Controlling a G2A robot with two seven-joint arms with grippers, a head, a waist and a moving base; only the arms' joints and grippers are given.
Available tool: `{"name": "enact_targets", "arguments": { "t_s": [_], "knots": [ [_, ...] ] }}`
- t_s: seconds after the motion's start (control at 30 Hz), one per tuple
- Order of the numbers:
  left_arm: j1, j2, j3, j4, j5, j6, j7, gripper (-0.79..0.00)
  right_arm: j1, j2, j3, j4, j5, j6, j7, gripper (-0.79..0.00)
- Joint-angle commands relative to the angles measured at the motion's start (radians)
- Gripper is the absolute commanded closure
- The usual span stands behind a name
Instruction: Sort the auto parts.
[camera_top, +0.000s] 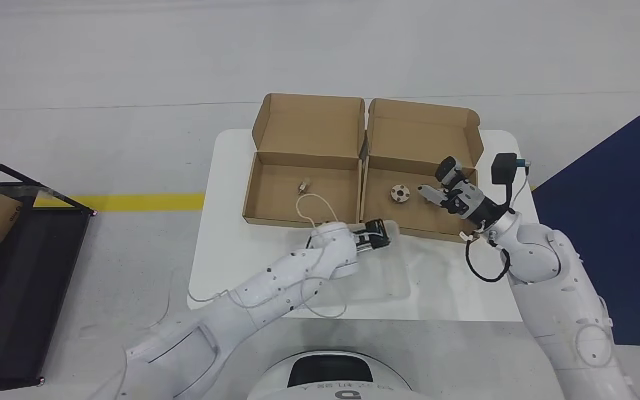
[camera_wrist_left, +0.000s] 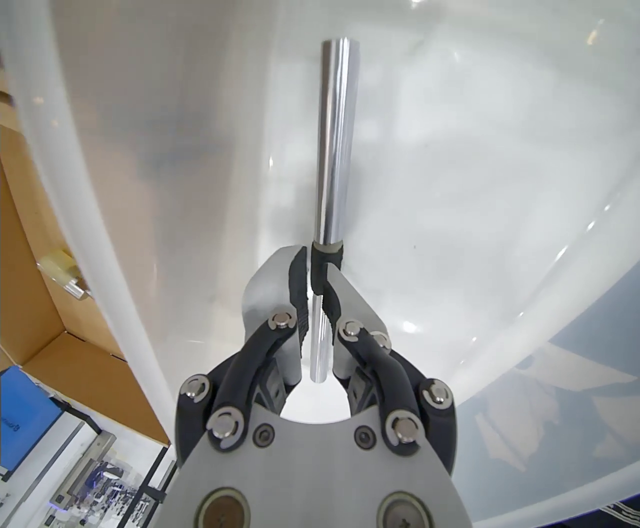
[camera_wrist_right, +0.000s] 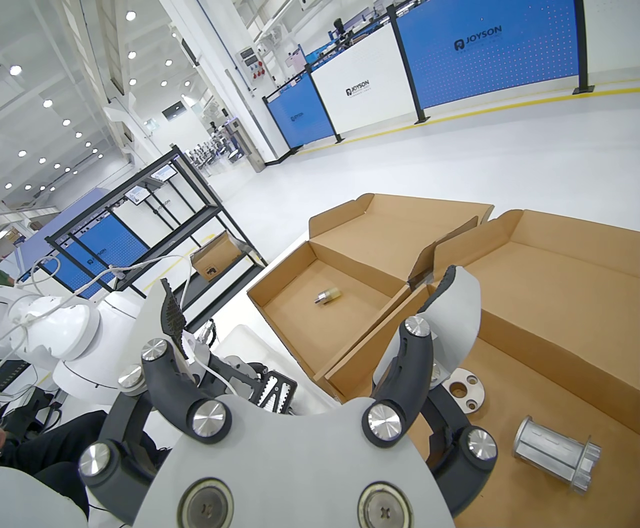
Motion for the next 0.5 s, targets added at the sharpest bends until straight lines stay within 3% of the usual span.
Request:
{"name": "enact_targets", "arguments": {
  "t_s": [0.0, 0.3, 0.47],
  "knots": [
    [0.008, 0.003, -0.006, -0.017, 0.009, 0.001, 0.006, -0.080, 0.000, 0.000, 0.000, 0.000, 0.000, 0.000, 0.000, -0.785],
    [0.041, 0.020, -0.038, -0.049, 0.030, -0.031, -0.002, -0.092, 0.000, 0.000, 0.000, 0.000, 0.000, 0.000, 0.000, -0.785],
    [0.033, 0.009, -0.029, -0.022, 0.020, -0.048, -0.020, -0.212, 0.000, 0.000, 0.000, 0.000, 0.000, 0.000, 0.000, -0.785]
  ]
}}
